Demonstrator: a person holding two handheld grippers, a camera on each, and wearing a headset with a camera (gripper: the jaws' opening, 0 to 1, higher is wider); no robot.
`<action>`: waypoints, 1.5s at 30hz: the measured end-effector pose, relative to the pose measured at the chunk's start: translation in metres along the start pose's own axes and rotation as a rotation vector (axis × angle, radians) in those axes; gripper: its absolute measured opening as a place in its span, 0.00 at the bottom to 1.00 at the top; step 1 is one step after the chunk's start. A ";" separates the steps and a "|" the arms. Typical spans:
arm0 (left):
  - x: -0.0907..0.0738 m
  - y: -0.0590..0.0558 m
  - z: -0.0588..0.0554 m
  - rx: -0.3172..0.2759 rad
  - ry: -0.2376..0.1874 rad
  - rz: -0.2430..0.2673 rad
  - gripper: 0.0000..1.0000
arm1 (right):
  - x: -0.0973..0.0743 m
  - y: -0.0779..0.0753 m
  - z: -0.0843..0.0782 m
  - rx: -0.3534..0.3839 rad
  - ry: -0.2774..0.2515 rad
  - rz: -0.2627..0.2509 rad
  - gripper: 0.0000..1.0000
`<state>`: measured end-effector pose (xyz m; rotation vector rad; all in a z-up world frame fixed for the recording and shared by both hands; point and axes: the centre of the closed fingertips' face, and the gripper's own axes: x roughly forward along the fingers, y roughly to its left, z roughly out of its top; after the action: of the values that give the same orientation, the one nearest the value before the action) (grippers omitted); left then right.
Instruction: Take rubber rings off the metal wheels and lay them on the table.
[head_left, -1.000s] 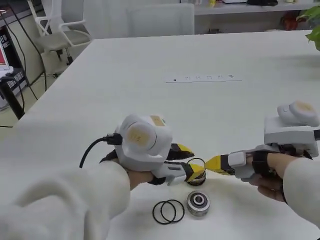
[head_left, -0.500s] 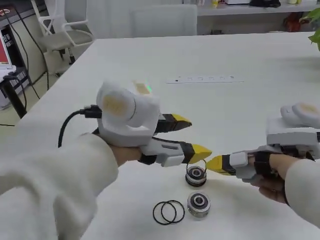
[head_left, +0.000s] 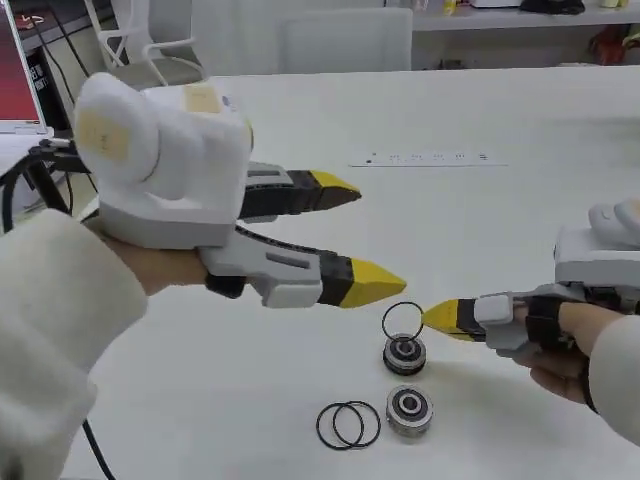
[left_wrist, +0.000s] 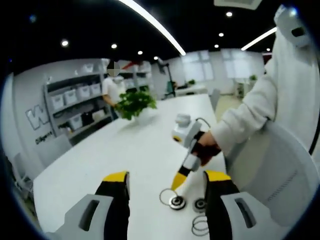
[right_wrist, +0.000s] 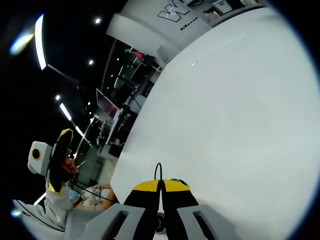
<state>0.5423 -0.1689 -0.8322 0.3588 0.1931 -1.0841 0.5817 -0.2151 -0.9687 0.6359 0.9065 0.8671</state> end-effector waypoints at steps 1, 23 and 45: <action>-0.005 0.001 0.000 -0.002 -0.002 0.008 0.63 | 0.000 0.002 0.001 -0.002 -0.004 0.007 0.00; -0.086 -0.022 -0.081 -0.190 0.104 0.182 0.70 | 0.009 0.045 -0.008 -0.058 0.044 0.136 0.00; -0.085 -0.047 -0.114 -0.316 0.152 0.200 0.78 | 0.030 0.059 -0.077 -0.227 0.303 0.146 0.00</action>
<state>0.4639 -0.0757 -0.9194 0.1715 0.4486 -0.8134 0.5036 -0.1505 -0.9721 0.3820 1.0223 1.2012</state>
